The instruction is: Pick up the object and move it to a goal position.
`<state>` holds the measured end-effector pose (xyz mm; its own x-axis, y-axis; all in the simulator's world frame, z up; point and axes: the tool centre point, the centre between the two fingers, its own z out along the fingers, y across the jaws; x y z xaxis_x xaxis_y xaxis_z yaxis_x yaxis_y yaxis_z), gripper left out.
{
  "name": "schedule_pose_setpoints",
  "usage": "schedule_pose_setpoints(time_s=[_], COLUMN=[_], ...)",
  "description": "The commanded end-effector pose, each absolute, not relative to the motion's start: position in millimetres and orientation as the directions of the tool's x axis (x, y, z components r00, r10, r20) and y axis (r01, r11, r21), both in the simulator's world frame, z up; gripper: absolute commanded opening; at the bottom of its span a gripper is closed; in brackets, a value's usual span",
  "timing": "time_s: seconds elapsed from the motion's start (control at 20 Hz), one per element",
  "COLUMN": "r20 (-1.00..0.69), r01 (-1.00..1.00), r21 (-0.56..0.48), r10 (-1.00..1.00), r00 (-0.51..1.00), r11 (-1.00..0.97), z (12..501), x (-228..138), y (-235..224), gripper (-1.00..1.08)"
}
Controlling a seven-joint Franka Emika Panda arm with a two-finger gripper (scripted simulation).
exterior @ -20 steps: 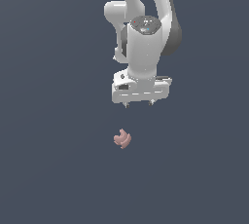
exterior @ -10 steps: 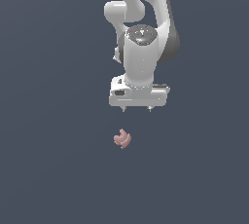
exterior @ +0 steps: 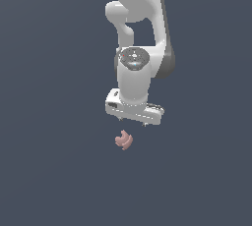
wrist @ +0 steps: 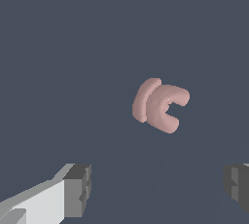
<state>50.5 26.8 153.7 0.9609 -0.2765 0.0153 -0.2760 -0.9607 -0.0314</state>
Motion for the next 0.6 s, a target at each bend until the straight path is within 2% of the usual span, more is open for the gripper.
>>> schedule_pose_setpoints(time_s=[0.0,0.55], r20=[0.010,0.000], r01=[-0.351,-0.570], r21=[-0.027,-0.007], r10=[-0.351,-0.570], r00=[0.936,0.821], r11=[-0.936,-0.821], z=[141.6,100.4], x=[58.1,79.3], y=[20.1,-1.8], gripper=[1.00,1.00])
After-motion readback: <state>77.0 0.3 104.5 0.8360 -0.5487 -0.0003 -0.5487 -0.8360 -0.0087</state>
